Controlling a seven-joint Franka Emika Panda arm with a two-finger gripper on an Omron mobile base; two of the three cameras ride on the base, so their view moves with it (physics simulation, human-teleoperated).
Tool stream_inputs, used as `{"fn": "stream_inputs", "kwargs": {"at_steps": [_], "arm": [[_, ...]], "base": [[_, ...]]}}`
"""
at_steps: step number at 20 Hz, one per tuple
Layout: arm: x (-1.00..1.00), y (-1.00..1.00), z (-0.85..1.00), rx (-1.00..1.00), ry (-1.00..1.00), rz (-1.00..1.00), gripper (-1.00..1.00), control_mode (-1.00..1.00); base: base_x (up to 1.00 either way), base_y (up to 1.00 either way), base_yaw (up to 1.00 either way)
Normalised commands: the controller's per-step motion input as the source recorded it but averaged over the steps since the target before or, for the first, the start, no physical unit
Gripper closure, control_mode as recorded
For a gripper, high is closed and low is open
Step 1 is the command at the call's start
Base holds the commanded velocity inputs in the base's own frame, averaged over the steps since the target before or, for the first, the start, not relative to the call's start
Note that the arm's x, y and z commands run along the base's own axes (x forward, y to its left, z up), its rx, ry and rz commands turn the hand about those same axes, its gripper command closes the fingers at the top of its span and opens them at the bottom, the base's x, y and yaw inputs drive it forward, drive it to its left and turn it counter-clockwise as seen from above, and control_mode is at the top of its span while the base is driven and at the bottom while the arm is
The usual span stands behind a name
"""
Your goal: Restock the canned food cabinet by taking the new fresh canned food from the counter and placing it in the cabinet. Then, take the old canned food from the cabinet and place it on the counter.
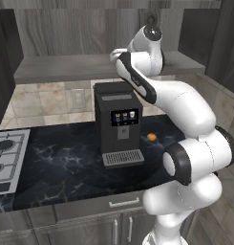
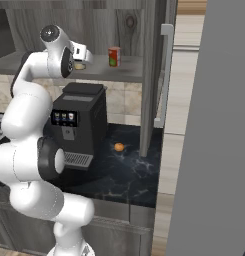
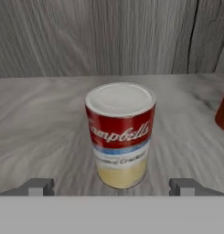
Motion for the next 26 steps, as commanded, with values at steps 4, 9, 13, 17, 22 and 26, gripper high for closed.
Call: {"fn": "stream_inputs", "kwargs": {"at_steps": [4, 9, 13, 17, 22, 26], "arm": [[0.24, 0.03, 0.0, 0.0, 0.0, -0.03, -1.0, -1.0], [0.21, 0.0, 0.0, 0.0, 0.0, -0.03, -1.0, -1.0], [0.2, 0.0, 0.0, 0.0, 0.0, -0.03, -1.0, -1.0], [0.19, 0.0, -0.02, 0.0, 0.0, -0.03, -1.0, -1.0], [0.18, 0.0, -0.03, 0.0, 0.0, -0.03, 1.0, -1.0], [0.01, 0.0, 0.0, 0.0, 0.0, 0.0, 1.0, -1.0]], "base": [[0.0, 0.0, 0.0], [0.0, 0.0, 0.0], [0.0, 0.0, 0.0], [0.0, 0.0, 0.0], [0.0, 0.0, 0.0], [0.0, 0.0, 0.0]]}}
